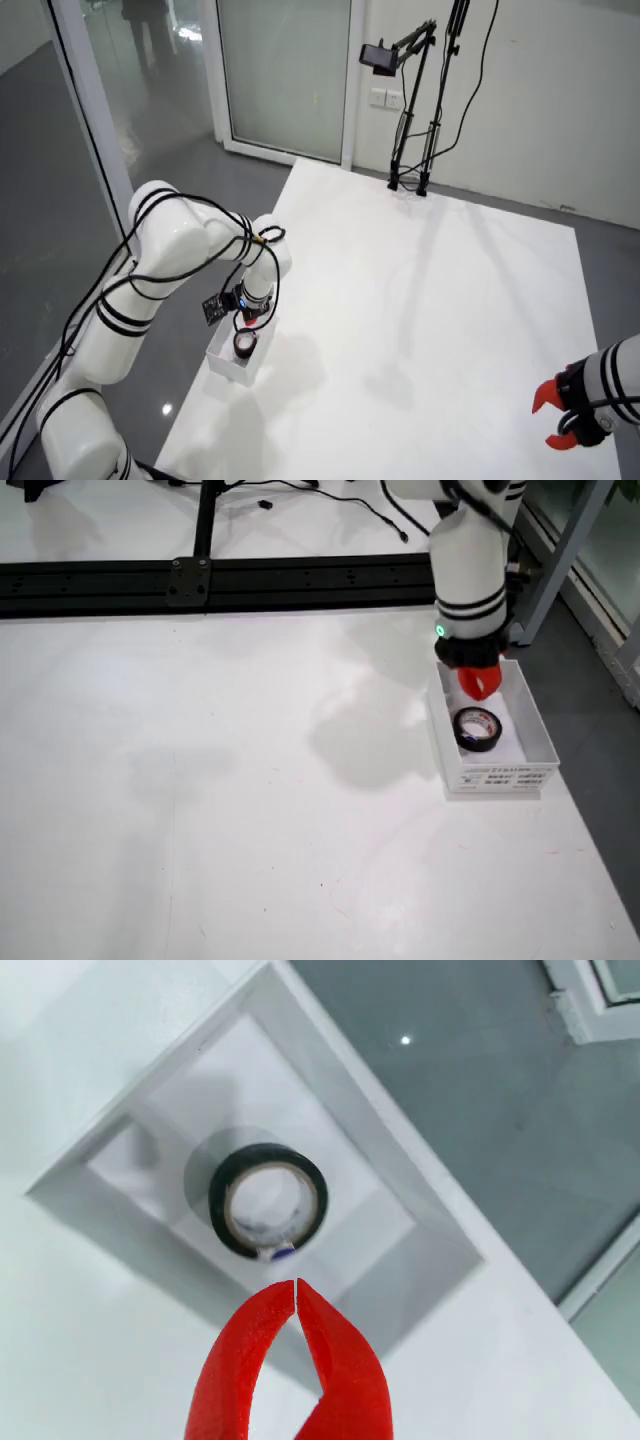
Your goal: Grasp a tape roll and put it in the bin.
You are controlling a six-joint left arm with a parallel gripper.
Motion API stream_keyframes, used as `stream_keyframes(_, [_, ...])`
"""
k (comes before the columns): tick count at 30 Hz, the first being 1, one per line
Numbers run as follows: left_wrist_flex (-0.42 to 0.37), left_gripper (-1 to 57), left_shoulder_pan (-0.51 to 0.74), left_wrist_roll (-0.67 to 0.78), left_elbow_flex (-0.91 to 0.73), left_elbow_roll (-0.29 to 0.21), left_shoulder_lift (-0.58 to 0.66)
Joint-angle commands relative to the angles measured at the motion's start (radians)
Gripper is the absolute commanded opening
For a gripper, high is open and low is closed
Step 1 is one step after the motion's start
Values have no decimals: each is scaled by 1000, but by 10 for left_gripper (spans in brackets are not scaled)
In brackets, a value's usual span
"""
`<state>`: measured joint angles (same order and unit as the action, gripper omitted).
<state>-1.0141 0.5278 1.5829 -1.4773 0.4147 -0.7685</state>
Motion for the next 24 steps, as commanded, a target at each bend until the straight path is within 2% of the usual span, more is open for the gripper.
stream_keyframes(1, [-210, -5, 169, -1, 2, 72, 291])
stream_keyframes(14, [-224, -1, 505, -4, 2, 64, 465])
stream_keyframes(24, [-227, 10, 689, -6, 2, 44, 594])
